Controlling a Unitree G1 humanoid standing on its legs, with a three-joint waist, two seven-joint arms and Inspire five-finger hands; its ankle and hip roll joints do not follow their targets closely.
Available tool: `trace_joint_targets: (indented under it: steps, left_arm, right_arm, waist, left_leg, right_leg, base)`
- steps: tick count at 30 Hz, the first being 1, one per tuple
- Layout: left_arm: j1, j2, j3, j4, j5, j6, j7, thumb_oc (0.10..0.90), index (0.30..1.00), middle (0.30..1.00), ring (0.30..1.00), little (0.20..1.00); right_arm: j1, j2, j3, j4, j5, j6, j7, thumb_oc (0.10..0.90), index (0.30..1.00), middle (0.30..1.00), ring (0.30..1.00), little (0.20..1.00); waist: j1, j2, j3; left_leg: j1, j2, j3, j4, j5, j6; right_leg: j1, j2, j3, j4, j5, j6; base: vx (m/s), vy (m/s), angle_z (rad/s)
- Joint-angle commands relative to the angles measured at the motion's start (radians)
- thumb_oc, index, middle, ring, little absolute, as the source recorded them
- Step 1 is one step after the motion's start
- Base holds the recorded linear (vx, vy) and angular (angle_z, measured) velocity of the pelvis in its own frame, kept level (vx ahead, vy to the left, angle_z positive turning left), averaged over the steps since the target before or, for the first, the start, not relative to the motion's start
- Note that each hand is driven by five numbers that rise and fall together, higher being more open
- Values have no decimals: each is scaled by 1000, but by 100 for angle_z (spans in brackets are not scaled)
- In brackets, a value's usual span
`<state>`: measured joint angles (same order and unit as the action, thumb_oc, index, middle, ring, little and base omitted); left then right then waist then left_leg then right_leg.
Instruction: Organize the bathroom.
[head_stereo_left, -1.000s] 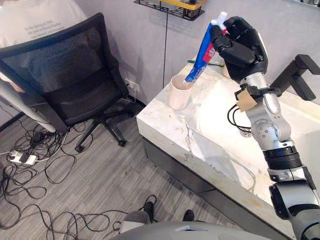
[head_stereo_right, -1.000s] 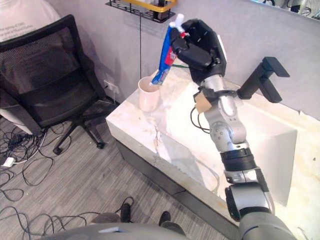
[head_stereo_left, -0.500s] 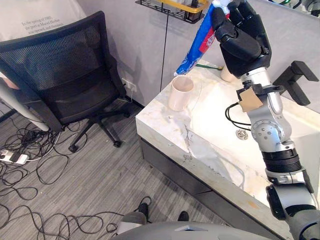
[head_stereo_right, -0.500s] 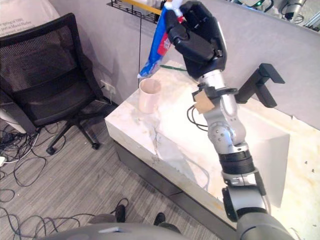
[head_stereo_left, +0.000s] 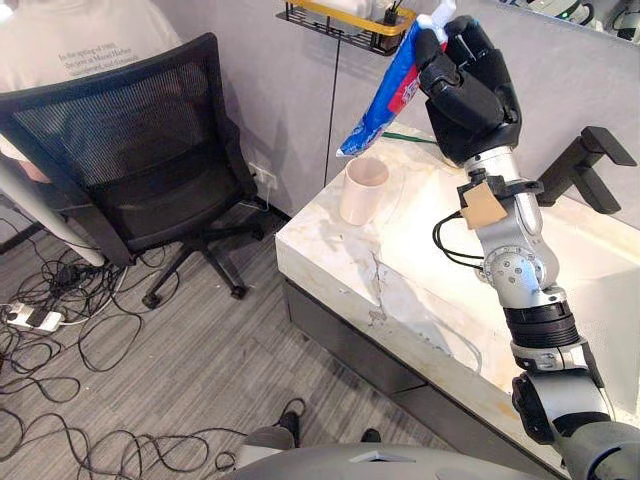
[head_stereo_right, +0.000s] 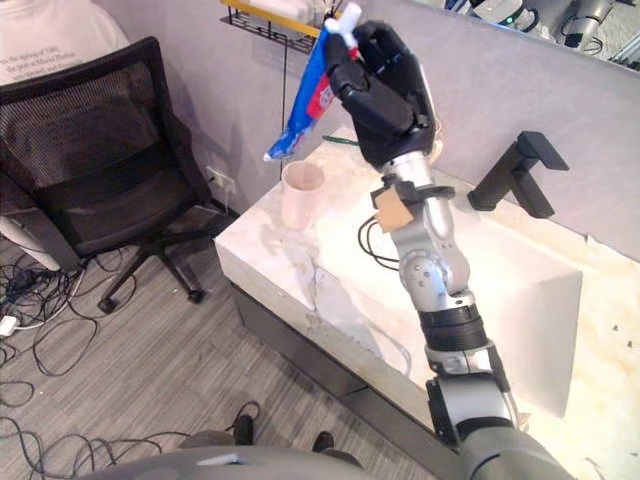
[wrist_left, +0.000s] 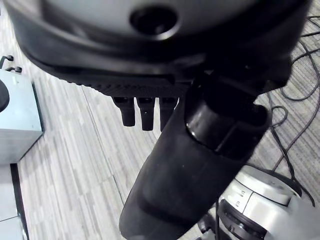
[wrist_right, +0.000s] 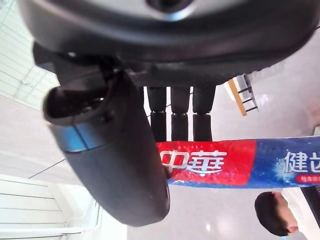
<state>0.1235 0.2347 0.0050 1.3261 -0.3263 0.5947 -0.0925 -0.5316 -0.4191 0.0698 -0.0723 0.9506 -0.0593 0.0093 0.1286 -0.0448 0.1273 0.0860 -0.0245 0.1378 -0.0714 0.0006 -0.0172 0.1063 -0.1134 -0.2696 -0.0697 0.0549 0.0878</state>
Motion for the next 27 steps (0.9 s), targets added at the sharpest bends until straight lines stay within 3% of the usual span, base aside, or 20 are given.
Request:
trace_joint_targets:
  steps: [1,27]
  left_arm:
    - [24,23,-61,110,-6,72,7,800,900,900,900,900]
    - [9,19,-51,106,-2,72,11,800,900,900,900,900]
  right_arm:
    - [-107,17,-84,-37,13,-127,10,400,300,300,300,300]
    - [-47,66,-88,-19,49,-134,7,400,300,300,300,300]
  waist:
    - [-3,-3,-52]
    - [-7,5,-24]
  left_leg:
    - [-30,14,55,94,-77,14]
    - [-47,16,53,113,-76,14]
  right_leg:
    - [-47,-1,20,94,-99,40]
    - [-55,4,27,98,-98,37]
  base:
    - [0,0,0]
    - [0,0,0]
